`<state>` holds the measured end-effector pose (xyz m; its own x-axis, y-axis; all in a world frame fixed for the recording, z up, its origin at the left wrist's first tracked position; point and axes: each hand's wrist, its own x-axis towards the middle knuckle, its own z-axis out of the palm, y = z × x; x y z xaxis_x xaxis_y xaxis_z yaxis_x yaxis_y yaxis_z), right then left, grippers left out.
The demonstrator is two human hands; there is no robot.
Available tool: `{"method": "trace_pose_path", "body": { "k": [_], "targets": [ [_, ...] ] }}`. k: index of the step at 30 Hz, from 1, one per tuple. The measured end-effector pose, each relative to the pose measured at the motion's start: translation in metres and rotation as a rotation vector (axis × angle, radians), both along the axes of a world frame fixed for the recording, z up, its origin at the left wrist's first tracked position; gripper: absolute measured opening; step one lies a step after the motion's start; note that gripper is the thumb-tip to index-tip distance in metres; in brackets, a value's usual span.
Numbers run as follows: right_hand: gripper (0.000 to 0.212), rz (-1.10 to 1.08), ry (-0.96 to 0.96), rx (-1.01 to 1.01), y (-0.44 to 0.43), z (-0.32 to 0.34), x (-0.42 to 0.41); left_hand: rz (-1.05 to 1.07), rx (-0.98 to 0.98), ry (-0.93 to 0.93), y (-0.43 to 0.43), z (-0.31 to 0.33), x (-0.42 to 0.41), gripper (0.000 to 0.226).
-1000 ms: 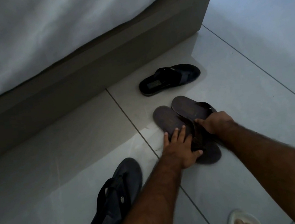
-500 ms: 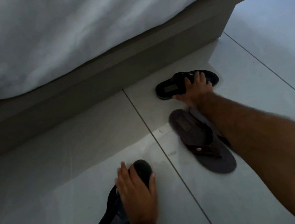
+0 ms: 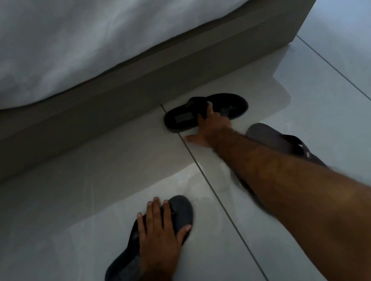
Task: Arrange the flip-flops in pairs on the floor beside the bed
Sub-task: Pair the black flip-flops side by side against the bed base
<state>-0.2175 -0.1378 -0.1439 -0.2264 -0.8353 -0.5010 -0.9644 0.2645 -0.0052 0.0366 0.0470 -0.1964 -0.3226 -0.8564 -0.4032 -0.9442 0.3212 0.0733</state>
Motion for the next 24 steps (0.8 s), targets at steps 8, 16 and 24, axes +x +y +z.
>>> {"method": "trace_pose_path", "body": {
  "k": [8,16,24],
  "targets": [
    [0.062,0.212,-0.002,0.067,0.012,0.011,0.113,-0.310,-0.001,0.023,-0.040,0.000,0.012,0.089],
    [0.043,0.040,-0.336,-0.307,0.010,0.019,0.093,0.381,-0.251,0.475,-0.005,0.017,0.011,0.081],
    [0.062,0.109,-0.340,-0.114,0.028,-0.026,0.061,0.615,-0.184,0.413,0.001,0.003,0.011,0.059]
  ]
}}
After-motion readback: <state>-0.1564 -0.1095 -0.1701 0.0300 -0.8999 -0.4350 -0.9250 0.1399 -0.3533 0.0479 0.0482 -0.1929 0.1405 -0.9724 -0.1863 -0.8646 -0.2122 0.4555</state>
